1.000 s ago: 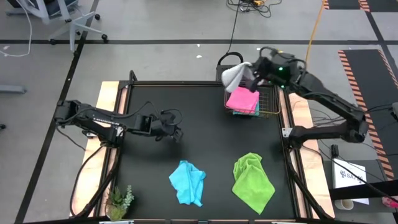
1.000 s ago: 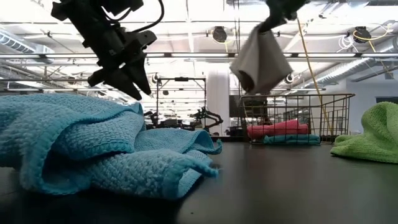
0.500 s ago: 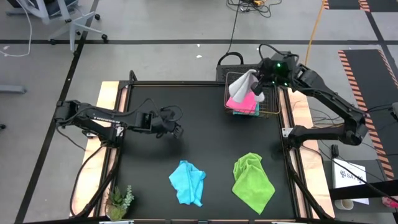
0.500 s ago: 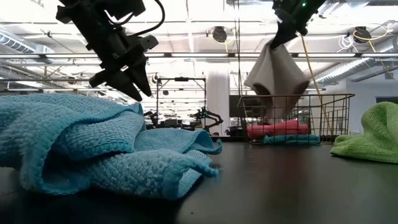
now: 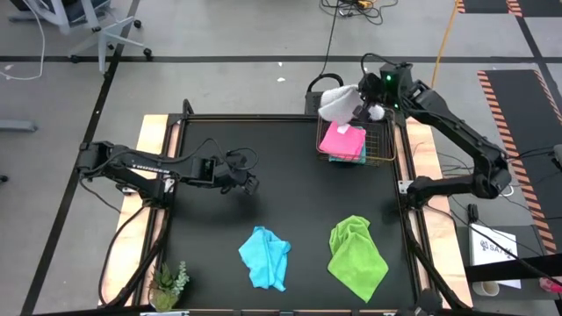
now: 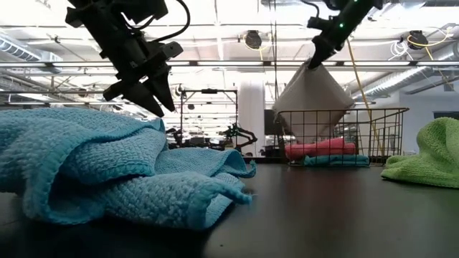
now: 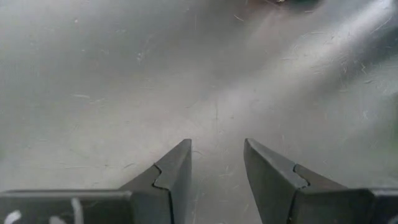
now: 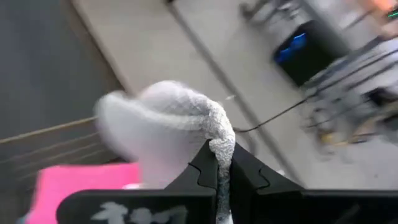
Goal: Fold microfiber towels
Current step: Put the folded gray towel into the gold wire basket
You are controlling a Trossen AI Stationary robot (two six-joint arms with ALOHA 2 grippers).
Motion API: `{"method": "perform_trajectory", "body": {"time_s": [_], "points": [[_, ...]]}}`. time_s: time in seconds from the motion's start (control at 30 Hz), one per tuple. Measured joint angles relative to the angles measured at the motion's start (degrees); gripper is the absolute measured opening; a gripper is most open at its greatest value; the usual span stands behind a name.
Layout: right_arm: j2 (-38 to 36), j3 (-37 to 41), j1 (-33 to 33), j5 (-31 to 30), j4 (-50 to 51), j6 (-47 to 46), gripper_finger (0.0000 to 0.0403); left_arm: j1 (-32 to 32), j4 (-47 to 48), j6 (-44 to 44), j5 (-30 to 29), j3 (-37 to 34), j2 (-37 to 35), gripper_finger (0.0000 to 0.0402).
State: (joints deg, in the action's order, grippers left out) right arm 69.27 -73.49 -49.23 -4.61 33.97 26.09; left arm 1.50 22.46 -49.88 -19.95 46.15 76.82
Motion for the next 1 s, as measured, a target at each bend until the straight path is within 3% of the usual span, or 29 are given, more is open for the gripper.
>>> {"method": "perform_trajectory", "body": {"time_s": [0.17, 0.37, 0.67, 1.0], "points": [[0.83, 2.09, 0.25, 6.95, 9.47, -2.85, 0.0002, -0.01, 0.0, -0.12, -0.02, 0.0, 0.0, 0.0149], [0.44, 12.93, 2.35, 13.78, 16.4, -5.03, 0.0002, 0.0, 0.0, -0.2, -0.04, 0.0, 0.0, 0.0149], [0.37, 23.6, 7.18, 13.85, 14.73, -9.79, 0.0007, -0.02, 0.0, -0.23, -0.04, 0.0, 0.0, 0.0149], [0.37, 23.28, 10.58, 13.73, 10.01, -14.8, 0.0086, 0.0, 0.0, -0.27, -0.06, 0.0, 0.0, 0.0149]]}}
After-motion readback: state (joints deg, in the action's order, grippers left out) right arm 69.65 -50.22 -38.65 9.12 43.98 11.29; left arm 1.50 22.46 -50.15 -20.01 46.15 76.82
